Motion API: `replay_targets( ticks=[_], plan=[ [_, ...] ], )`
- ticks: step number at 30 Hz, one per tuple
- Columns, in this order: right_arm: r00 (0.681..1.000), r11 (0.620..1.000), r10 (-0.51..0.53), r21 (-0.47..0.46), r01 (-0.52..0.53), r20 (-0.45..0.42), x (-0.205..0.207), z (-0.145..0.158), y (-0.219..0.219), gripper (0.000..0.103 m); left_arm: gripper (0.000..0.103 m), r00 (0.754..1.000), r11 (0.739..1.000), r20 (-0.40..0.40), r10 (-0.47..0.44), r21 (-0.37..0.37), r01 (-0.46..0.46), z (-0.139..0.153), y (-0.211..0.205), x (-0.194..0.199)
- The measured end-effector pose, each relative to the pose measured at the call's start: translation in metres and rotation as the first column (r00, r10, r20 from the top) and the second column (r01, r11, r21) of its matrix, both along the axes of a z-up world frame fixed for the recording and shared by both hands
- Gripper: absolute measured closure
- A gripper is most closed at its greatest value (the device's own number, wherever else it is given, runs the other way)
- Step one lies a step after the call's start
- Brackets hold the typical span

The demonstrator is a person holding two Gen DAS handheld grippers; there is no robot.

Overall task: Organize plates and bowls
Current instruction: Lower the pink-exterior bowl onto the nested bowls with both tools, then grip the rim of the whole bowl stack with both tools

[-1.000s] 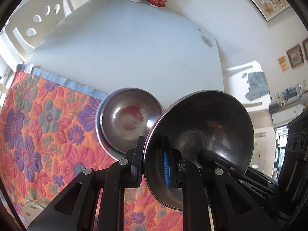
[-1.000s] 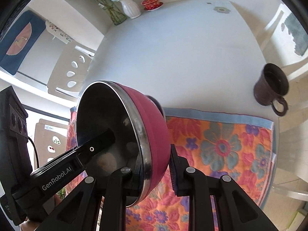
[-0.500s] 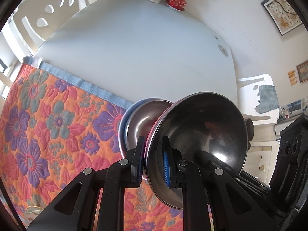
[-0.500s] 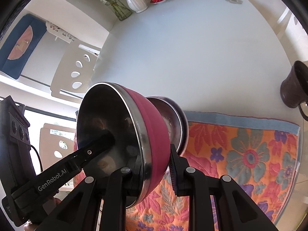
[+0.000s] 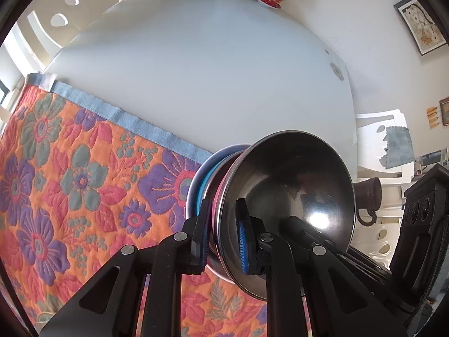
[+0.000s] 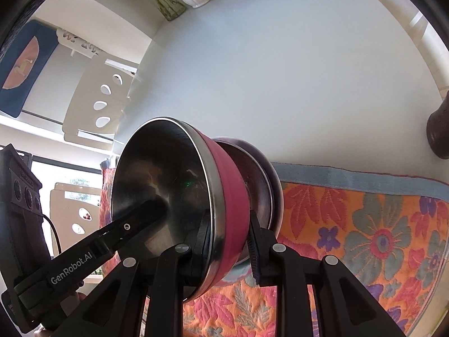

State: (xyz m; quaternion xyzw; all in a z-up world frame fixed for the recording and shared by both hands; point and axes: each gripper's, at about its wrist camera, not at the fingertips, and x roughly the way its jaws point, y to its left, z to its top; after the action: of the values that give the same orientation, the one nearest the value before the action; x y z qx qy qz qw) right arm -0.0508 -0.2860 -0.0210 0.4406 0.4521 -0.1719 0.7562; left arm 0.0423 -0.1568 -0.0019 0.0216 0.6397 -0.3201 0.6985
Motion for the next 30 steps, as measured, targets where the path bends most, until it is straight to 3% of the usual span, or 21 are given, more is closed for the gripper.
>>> replay_targets(
  ticks=[7, 14, 17, 21, 30],
  plan=[
    [0.999, 1.0, 0.001, -0.023, -0.002, -0.044, 0.01, -0.007, -0.003, 0.079, 0.089, 1.0, 1.0, -0.005, -0.011, 0.005, 0.011, -0.008, -0.007, 0.0],
    [1.0, 1.0, -0.003, -0.001, 0.003, -0.02, 0.003, -0.007, -0.006, 0.075, 0.089, 1.0, 1.0, 0.009, -0.008, 0.008, 0.008, -0.009, -0.008, -0.002],
    [1.0, 1.0, -0.003, 0.013, 0.003, -0.011, -0.001, -0.005, -0.006, 0.069, 0.089, 1.0, 1.0, 0.013, -0.002, 0.002, 0.002, -0.007, -0.006, -0.001],
    [1.0, 1.0, -0.01, 0.001, 0.01, -0.005, -0.006, 0.003, -0.004, 0.054, 0.088, 1.0, 1.0, 0.027, -0.009, 0.001, 0.009, -0.005, -0.004, -0.002],
    [0.999, 0.998, -0.046, 0.038, 0.046, -0.004, -0.019, -0.003, -0.011, 0.053, 0.082, 1.0, 1.0, 0.006, 0.012, 0.018, -0.012, -0.005, 0.006, 0.001]
  ],
)
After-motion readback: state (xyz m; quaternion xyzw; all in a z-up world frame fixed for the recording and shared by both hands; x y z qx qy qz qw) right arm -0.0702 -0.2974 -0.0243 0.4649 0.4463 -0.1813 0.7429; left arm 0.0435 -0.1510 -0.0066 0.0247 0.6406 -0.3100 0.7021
